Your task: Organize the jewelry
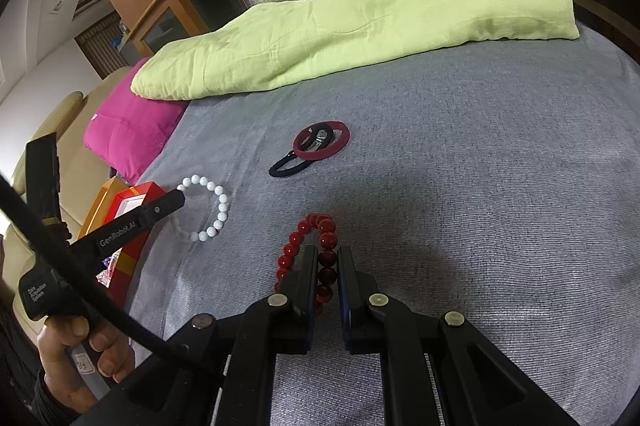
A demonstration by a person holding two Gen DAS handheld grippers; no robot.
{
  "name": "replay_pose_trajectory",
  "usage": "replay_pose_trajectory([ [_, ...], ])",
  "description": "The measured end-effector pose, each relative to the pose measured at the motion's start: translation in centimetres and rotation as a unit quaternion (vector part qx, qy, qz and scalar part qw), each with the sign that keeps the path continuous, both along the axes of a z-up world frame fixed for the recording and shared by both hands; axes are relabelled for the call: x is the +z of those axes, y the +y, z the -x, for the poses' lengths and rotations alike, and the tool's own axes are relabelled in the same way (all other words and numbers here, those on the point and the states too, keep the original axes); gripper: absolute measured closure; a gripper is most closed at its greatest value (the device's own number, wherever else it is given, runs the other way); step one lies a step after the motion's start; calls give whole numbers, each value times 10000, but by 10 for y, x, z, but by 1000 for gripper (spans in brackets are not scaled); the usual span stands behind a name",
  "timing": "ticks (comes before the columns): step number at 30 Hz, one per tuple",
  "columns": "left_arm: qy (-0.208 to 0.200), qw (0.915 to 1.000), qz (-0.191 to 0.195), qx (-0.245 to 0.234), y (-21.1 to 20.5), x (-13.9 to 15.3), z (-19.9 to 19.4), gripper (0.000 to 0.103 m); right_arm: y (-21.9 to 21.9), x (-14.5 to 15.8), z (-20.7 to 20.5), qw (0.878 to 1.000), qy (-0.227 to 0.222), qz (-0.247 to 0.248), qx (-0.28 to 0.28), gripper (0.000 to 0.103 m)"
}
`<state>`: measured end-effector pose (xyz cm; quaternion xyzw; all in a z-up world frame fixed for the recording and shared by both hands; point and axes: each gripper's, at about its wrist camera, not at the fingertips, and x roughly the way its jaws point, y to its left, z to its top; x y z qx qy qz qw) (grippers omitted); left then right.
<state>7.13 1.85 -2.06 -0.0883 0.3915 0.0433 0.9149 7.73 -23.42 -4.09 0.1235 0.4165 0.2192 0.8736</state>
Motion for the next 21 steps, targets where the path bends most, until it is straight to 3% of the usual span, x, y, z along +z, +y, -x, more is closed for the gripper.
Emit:
replay_pose_trajectory([
  [21, -315, 9993, -116, 144, 9, 23, 26, 93, 8, 22, 13, 9993, -358, -94, 75, 93],
])
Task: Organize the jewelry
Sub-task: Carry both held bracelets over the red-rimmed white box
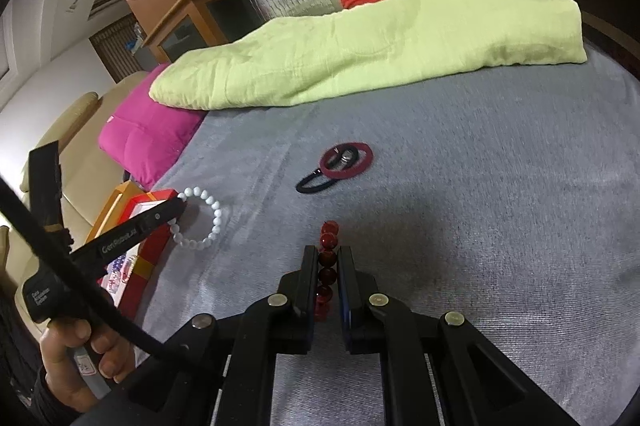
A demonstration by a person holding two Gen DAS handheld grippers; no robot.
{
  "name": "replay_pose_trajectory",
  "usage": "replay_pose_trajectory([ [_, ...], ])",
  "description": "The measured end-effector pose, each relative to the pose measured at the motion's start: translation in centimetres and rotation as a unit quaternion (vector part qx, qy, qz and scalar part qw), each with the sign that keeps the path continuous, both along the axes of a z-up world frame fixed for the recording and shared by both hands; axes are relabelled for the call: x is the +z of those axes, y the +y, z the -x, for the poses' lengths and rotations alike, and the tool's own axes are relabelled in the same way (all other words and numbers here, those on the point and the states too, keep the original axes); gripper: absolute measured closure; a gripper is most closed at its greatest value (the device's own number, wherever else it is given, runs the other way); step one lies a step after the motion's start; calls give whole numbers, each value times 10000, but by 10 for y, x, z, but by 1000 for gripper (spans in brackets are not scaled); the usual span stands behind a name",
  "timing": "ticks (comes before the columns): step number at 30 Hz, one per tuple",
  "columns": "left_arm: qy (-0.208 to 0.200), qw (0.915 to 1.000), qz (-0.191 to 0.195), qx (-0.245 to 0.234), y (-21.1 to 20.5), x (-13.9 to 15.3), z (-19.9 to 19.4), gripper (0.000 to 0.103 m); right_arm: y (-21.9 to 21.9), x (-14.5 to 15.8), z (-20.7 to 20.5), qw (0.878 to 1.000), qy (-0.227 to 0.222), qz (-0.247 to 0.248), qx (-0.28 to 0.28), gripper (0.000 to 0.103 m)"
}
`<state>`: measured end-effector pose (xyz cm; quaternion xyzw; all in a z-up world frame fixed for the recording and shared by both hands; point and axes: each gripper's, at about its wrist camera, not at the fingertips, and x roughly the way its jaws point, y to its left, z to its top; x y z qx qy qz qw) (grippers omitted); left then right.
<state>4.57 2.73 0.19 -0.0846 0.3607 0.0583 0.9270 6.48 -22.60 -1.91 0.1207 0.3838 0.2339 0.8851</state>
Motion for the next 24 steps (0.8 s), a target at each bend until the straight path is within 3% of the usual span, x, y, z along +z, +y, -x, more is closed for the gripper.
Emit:
replay_pose_trajectory([
  [11, -244, 9992, -265, 162, 19, 24, 46, 93, 37, 27, 20, 9993, -149, -129, 303, 93],
  [24, -194, 9981, -72, 583, 65, 30, 77, 93, 115, 67, 39, 9950, -423, -27, 906, 93],
])
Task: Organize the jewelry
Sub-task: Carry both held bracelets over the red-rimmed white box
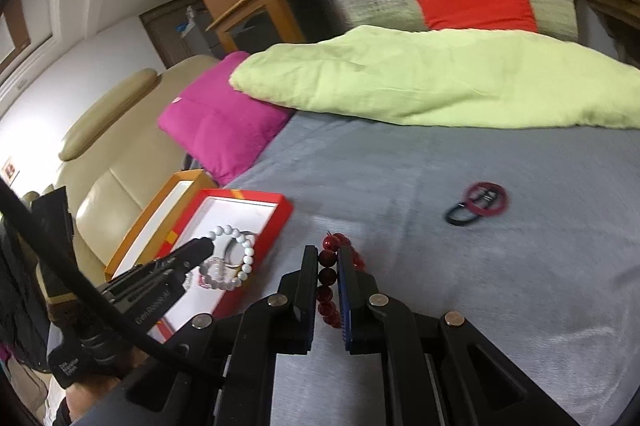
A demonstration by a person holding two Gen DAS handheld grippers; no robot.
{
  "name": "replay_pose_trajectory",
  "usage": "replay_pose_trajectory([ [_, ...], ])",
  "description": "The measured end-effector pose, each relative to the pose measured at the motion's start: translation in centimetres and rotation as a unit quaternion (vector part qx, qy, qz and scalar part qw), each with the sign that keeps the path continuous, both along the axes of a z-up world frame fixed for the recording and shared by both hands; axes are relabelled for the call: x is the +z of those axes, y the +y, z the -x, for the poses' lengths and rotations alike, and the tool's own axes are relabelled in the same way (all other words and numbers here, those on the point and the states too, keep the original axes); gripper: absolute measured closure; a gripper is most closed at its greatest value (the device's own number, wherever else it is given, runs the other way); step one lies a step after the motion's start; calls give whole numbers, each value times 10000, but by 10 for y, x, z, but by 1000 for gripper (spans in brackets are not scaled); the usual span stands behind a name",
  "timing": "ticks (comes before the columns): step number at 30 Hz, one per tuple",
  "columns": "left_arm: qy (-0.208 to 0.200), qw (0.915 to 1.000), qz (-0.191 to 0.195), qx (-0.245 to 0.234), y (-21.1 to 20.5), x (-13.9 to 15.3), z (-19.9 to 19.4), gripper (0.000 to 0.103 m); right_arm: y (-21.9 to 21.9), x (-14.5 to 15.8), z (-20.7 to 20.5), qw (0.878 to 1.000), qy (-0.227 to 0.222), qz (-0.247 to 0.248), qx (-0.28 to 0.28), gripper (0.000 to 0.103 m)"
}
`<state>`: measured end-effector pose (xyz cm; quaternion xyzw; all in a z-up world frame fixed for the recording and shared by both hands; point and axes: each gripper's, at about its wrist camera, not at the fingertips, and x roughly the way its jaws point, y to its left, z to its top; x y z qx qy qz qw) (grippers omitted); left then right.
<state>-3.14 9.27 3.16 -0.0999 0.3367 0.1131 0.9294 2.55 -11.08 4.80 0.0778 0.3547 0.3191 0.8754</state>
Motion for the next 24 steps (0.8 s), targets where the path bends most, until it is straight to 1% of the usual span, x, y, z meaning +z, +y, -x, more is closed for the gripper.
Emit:
replay_pose_trajectory([
  [4, -18, 9999, 111, 94, 13, 6, 5, 93, 19, 10, 4, 9998, -68, 46, 156, 93],
  [7, -49, 9993, 321, 177, 32, 13, 9, 93, 30, 14, 4, 9996, -98, 62, 250, 93],
  [10, -62, 9987, 380, 335, 57, 17, 13, 93, 44, 17, 4, 9992, -119, 66, 366, 93],
  [13, 14, 9980, 419, 483, 84, 15, 13, 93, 62, 20, 2, 9986, -128, 53, 503, 93],
  [18, 96, 9960, 628, 635, 126, 9, 13, 93, 95, 25, -5, 9973, -117, 2, 725, 93],
  [24, 126, 9947, 781, 655, 157, 5, 8, 93, 133, 27, -13, 9952, -95, 3, 975, 93],
])
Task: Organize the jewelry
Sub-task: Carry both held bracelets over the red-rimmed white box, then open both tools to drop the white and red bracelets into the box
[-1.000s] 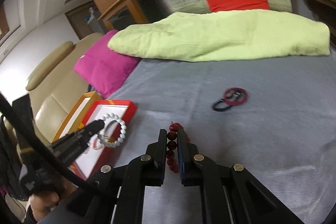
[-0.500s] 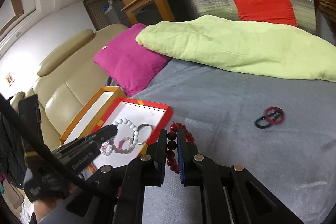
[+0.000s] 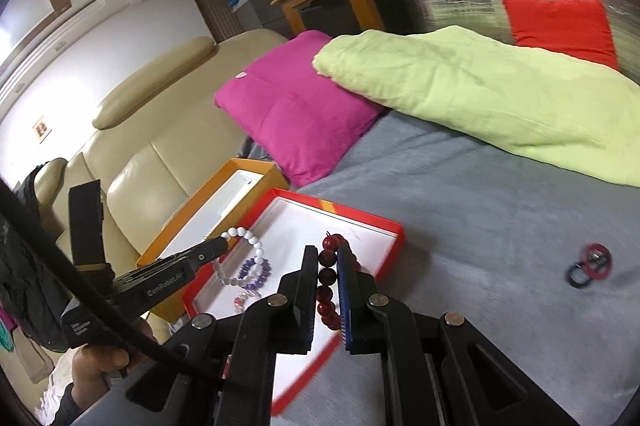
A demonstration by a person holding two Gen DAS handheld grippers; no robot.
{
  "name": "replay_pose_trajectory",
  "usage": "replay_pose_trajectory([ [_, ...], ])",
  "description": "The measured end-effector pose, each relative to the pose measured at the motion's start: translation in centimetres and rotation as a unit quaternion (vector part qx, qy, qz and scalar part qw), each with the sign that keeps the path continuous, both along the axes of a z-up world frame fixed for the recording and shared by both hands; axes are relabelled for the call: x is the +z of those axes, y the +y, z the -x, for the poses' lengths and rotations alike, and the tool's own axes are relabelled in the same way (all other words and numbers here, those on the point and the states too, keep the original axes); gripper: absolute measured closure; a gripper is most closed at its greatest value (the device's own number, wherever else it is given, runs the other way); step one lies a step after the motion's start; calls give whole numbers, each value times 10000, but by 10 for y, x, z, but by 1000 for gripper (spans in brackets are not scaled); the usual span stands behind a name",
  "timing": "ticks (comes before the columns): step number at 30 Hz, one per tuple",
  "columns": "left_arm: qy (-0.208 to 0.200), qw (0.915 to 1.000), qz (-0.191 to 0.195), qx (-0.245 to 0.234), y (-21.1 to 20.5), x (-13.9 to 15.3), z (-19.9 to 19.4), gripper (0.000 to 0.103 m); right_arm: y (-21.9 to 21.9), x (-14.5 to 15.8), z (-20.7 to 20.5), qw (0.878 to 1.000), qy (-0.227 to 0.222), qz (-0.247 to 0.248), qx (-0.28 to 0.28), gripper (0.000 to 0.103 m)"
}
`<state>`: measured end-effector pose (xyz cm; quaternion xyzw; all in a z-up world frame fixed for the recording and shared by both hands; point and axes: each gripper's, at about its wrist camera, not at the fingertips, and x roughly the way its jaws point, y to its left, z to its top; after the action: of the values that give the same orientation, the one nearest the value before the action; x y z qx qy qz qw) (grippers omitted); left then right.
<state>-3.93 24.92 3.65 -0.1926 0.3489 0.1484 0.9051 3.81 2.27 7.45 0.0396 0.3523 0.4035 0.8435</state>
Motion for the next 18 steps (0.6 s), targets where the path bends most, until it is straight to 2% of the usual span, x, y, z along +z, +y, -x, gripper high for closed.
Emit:
replay_pose_trajectory([
  [11, 103, 9992, 289, -263, 24, -15, -21, 93, 48, -15, -23, 9994, 272, 74, 186, 93],
  [18, 346, 9977, 378, -446, 33, -34, -48, 93, 79, -39, -49, 9979, 619, 116, 172, 93],
])
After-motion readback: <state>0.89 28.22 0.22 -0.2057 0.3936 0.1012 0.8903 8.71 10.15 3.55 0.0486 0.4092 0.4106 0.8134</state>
